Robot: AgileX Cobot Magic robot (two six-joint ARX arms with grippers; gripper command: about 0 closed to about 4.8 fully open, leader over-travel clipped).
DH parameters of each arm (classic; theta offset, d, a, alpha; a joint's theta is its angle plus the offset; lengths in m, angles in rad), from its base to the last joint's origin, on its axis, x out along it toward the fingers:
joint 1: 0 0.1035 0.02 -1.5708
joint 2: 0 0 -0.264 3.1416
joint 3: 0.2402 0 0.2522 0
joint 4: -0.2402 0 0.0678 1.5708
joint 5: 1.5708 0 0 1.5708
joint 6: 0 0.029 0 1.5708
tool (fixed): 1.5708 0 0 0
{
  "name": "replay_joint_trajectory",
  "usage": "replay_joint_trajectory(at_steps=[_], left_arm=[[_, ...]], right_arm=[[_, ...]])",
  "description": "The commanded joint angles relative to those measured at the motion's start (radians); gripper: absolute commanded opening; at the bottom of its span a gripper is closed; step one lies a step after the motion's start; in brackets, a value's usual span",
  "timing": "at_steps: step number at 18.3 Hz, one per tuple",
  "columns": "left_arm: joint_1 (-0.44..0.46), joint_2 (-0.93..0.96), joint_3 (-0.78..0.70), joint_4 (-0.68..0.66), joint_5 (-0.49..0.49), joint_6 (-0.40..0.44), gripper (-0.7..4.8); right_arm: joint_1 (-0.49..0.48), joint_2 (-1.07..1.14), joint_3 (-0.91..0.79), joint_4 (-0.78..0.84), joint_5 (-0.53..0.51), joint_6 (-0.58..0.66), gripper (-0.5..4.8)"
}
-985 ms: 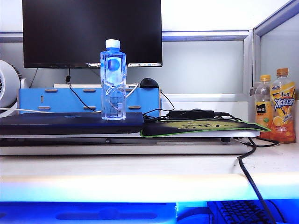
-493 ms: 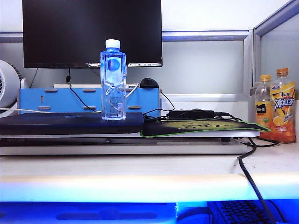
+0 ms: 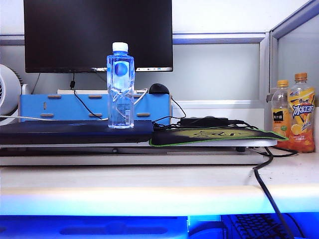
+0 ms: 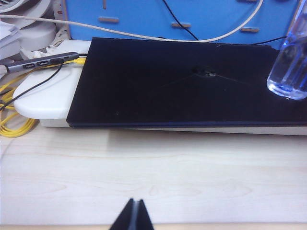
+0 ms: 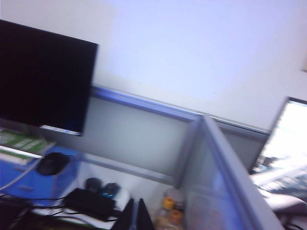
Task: Pick up the mineral water bottle and place it on the laptop.
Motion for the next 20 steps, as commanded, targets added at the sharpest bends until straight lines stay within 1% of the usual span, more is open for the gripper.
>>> replay_joint_trajectory(at_steps=[1, 4, 6, 9, 13, 15, 18, 20], left_arm=[[0.0, -0.002, 0.002, 0.008, 0.002, 0.001, -0.02], [0.0, -0.002, 0.002, 0.008, 0.002, 0.001, -0.02], [0.0, -0.002, 0.002, 0.008, 0.002, 0.001, -0.02], [0.0, -0.002, 0.002, 0.008, 0.002, 0.001, -0.02], [0.0, -0.002, 0.002, 0.008, 0.002, 0.001, -0.02], [0.0, -0.002, 0.002, 0.008, 0.003, 0.001, -0.02], [0.0, -0.002, 0.002, 0.008, 0.002, 0.001, -0.02], [0.0, -0.002, 0.002, 0.008, 0.002, 0.001, -0.02]], right_arm=[[-0.071, -0.08, -0.18, 0.138, -0.06, 0.001, 0.08], [-0.149, -0.159, -0.438, 0.327, -0.13, 0.012, 0.09], [-0.215, -0.205, -0.622, 0.431, -0.186, 0.091, 0.13], [-0.304, -0.285, -0.86, 0.544, -0.234, 0.215, 0.13], [-0.409, -0.418, -1.072, 0.599, -0.274, 0.294, 0.13], [-0.459, -0.499, -1.164, 0.598, -0.33, 0.316, 0.13], [-0.495, -0.587, -1.261, 0.597, -0.364, 0.316, 0.13], [-0.511, -0.586, -1.299, 0.601, -0.38, 0.352, 0.13]])
